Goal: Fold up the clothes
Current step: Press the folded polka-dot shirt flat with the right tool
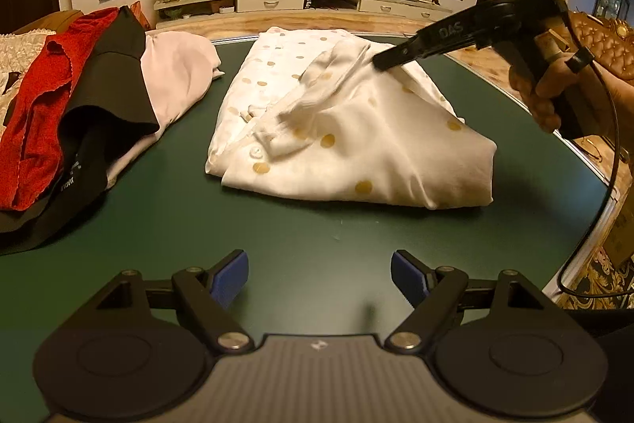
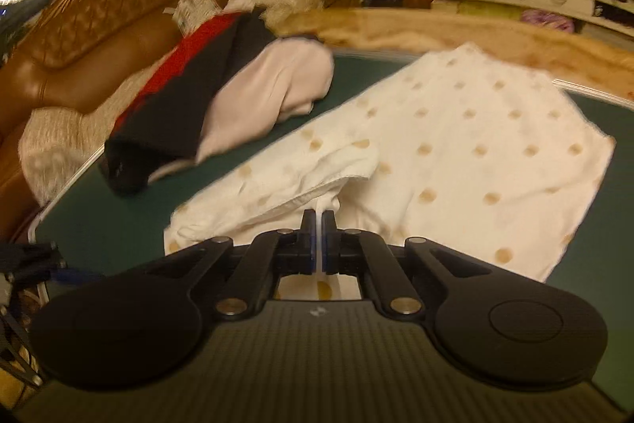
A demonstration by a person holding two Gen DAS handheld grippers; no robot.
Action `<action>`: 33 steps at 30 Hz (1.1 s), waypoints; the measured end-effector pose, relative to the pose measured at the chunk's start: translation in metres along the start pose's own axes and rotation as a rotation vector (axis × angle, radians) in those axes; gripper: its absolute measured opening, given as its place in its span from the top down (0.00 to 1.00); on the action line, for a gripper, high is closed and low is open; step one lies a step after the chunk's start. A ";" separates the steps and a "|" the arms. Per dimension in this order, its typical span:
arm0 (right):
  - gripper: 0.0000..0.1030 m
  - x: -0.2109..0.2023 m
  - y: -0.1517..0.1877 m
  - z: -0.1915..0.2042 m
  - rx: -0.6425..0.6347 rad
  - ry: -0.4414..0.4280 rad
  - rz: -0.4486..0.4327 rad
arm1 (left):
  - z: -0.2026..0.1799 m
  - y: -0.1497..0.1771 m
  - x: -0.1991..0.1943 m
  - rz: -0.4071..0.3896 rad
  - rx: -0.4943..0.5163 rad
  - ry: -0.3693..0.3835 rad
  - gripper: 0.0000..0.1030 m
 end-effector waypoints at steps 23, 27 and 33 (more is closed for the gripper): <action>0.54 0.014 -0.016 -0.012 -0.099 0.080 0.003 | -0.005 -0.019 0.013 -0.023 0.027 0.009 0.18; 0.54 0.043 -0.013 -0.006 -0.203 0.121 0.075 | -0.009 -0.014 0.014 -0.017 0.030 0.017 0.18; 0.87 0.055 -0.011 -0.020 -0.166 0.134 0.082 | -0.004 -0.006 0.014 -0.002 0.016 0.011 0.18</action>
Point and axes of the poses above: each gripper's, at about its wrist camera, not at the fingertips, and x roughly the way its jaws point, z to its left, y to its underside, the point moved 8 cm from there along x, roughly the way its jaws point, and after that the axes turned 12 degrees about -z, right-handed, at the moved point
